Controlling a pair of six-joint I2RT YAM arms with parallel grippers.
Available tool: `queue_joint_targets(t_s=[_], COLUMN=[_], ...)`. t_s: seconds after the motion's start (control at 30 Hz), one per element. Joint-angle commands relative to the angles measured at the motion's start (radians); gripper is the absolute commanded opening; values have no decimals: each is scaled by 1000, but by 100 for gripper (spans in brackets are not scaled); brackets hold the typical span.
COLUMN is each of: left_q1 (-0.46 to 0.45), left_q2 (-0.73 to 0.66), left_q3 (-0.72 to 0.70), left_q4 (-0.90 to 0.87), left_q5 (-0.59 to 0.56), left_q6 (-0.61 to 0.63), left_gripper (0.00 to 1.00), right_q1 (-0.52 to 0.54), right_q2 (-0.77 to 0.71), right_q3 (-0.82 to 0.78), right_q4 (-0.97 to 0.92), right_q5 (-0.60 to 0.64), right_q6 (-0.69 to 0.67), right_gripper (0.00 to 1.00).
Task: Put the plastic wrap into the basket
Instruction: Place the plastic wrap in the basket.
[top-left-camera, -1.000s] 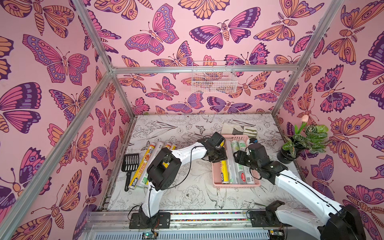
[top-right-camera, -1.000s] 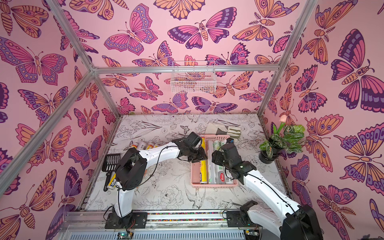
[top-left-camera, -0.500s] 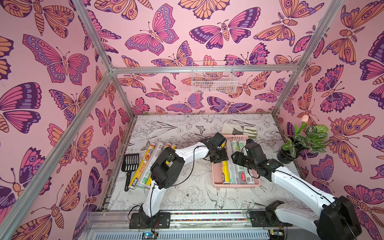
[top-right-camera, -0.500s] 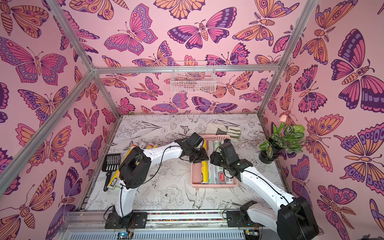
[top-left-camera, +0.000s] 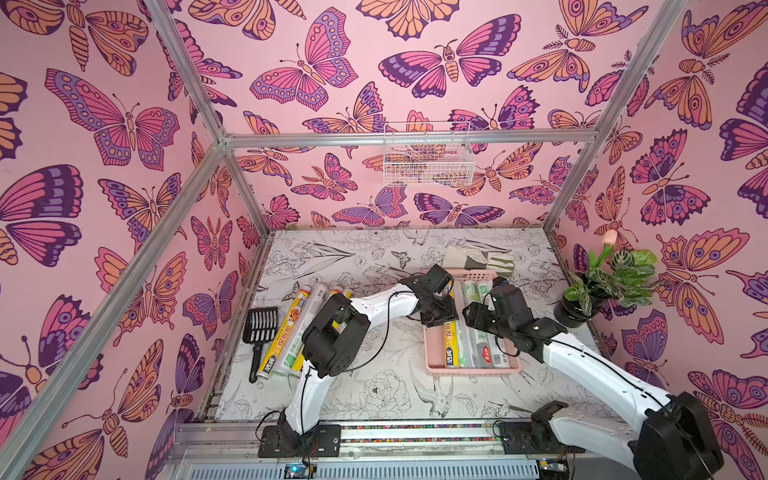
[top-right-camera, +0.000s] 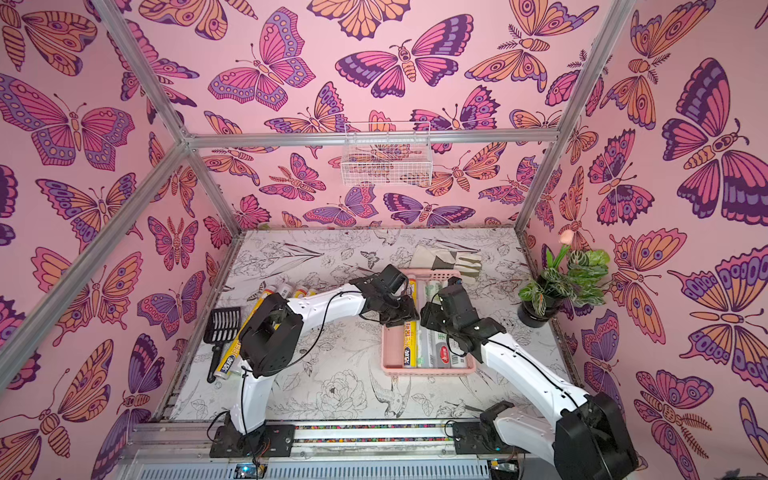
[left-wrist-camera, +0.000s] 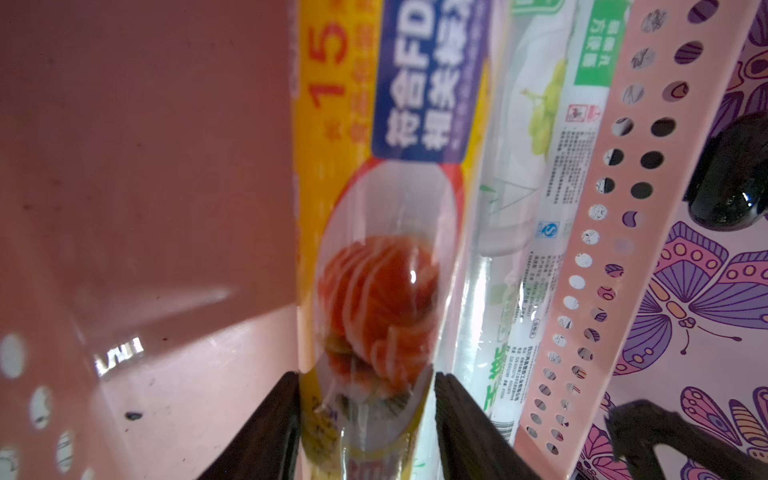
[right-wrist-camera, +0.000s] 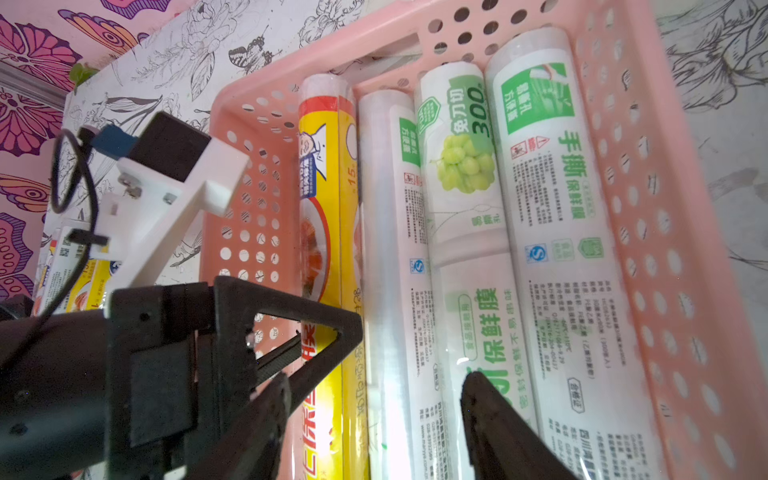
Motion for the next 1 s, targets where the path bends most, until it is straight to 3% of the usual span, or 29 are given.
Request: queue_joint_targets(t_s=[0.0,0.37,0.5,0.77,0.97], left_q1=[-1,-1,-1,-1,-4], left_q2=[5,-19,-38,-56,-100], left_q3=[3,-12,-22,-25,-35], left_q4=[-47,-87,-93,-99,-119], left_q5=[-29,-88,-118,-116,-186], left_q6=[12,17,17,26,47], left_gripper=[56,60,71,72,73], right_q1=[-7,-7,-7,-7,-7], right_q2=[-10,-19,-21,-24,-27], right_q3=[28,33,35,29,30], right_q4=[-11,-10,-13,-12,-8], right_q5=[19,24,26,29,31], right_q6=[-15,-13,-13,-9,-6], right_gripper=[69,69,69,69,69])
